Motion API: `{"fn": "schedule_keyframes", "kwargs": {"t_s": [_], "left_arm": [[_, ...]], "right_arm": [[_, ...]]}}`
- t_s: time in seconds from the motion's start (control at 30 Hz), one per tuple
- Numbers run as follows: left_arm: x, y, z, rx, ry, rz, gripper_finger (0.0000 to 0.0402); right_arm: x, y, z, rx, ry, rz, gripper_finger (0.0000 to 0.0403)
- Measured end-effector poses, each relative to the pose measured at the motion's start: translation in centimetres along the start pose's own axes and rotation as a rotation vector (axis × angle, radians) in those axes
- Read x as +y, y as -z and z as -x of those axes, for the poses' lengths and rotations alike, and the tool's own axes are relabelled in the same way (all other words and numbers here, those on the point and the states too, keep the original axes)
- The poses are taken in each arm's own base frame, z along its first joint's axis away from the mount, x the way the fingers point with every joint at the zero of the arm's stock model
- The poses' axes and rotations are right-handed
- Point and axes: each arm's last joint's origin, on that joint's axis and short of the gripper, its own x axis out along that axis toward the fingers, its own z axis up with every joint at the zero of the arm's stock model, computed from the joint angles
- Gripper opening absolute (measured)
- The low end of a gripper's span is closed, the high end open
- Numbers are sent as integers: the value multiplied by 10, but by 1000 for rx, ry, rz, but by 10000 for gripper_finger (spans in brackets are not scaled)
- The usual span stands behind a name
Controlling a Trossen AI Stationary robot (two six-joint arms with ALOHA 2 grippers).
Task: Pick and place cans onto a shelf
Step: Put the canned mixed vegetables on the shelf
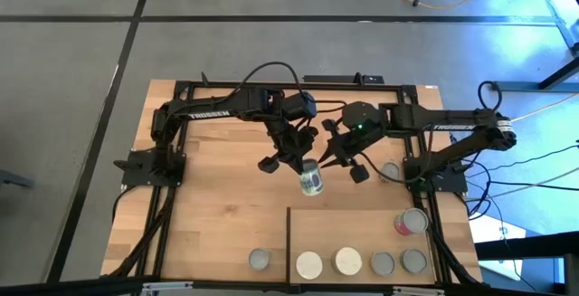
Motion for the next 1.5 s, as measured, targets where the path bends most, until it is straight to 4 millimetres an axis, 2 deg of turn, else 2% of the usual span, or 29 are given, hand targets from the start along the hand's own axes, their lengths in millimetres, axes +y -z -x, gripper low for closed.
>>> {"fn": "schedule_keyframes", "kwargs": {"t_s": [0.37,0.83,1.1,1.5], "left_arm": [[-1,0,0,-4,16,6,0],[0,0,0,-16,22,-1,0],[-1,0,0,-21,46,6,0],[0,2,2,-21,44,9,0]], "right_arm": [[-7,0,2,-23,25,27,69],[-8,-2,1,-71,-36,71,69],[-16,2,-6,-85,-95,49,69],[-24,4,-4,-122,-134,40,69]]}}
